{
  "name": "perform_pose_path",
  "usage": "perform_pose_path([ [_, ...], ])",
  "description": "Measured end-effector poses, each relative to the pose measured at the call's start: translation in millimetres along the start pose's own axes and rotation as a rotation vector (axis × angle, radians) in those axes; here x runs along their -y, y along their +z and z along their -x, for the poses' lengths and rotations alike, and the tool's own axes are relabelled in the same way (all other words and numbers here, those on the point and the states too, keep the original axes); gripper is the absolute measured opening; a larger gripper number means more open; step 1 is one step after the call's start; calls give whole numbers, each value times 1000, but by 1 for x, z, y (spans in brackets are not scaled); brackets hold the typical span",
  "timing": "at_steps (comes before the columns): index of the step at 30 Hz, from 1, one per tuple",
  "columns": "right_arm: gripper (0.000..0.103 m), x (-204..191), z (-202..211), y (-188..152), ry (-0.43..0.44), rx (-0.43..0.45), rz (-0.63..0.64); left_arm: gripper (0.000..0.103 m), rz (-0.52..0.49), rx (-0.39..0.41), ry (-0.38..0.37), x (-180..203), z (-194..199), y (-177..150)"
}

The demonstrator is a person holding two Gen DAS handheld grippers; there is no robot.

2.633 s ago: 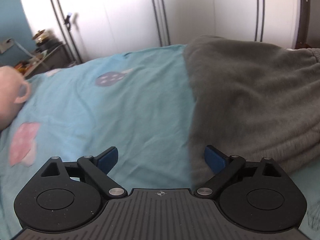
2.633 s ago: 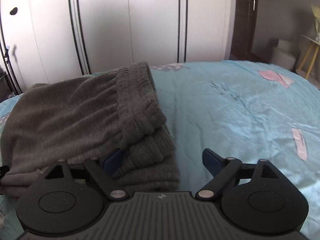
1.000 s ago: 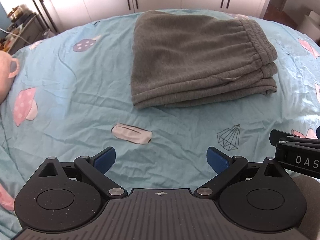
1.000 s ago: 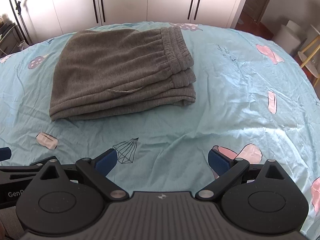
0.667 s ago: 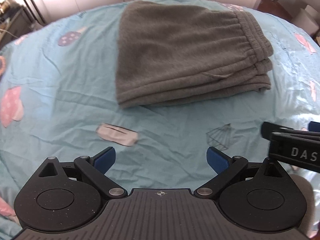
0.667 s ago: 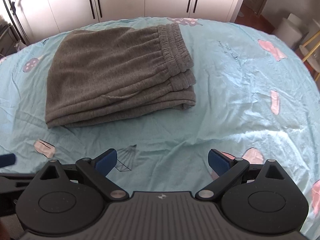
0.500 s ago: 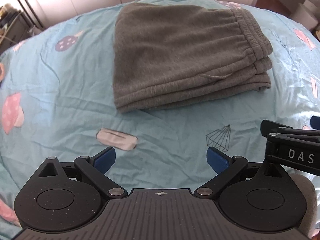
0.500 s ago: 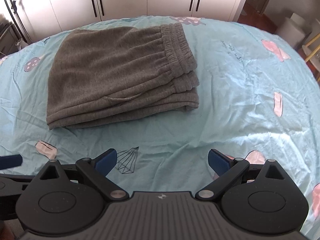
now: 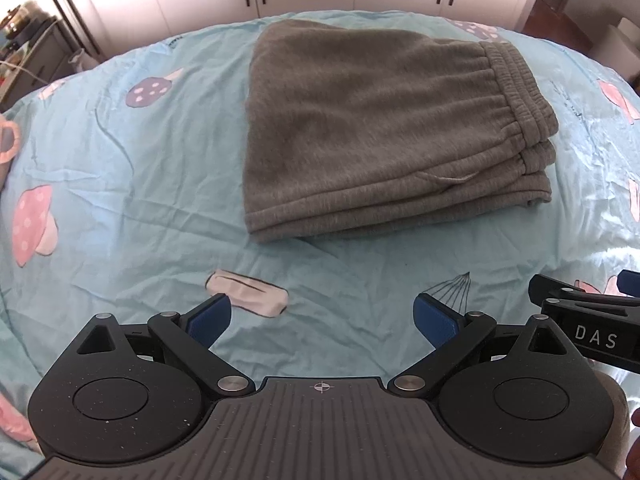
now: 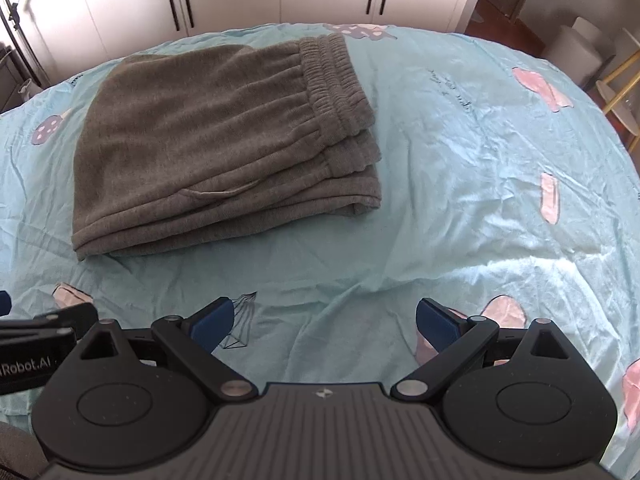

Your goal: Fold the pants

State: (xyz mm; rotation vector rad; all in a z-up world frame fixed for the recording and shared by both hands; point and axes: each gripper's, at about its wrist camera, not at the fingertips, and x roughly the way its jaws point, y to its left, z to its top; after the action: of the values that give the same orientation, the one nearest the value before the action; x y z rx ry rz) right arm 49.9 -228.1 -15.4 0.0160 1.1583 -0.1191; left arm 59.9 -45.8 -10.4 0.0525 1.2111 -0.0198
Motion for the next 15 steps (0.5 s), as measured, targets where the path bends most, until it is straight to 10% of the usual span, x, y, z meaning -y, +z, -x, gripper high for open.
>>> perform_pose_path([
  [15, 98, -1, 4, 0, 22, 4, 1, 101, -7, -4, 6, 2, 0, -1],
])
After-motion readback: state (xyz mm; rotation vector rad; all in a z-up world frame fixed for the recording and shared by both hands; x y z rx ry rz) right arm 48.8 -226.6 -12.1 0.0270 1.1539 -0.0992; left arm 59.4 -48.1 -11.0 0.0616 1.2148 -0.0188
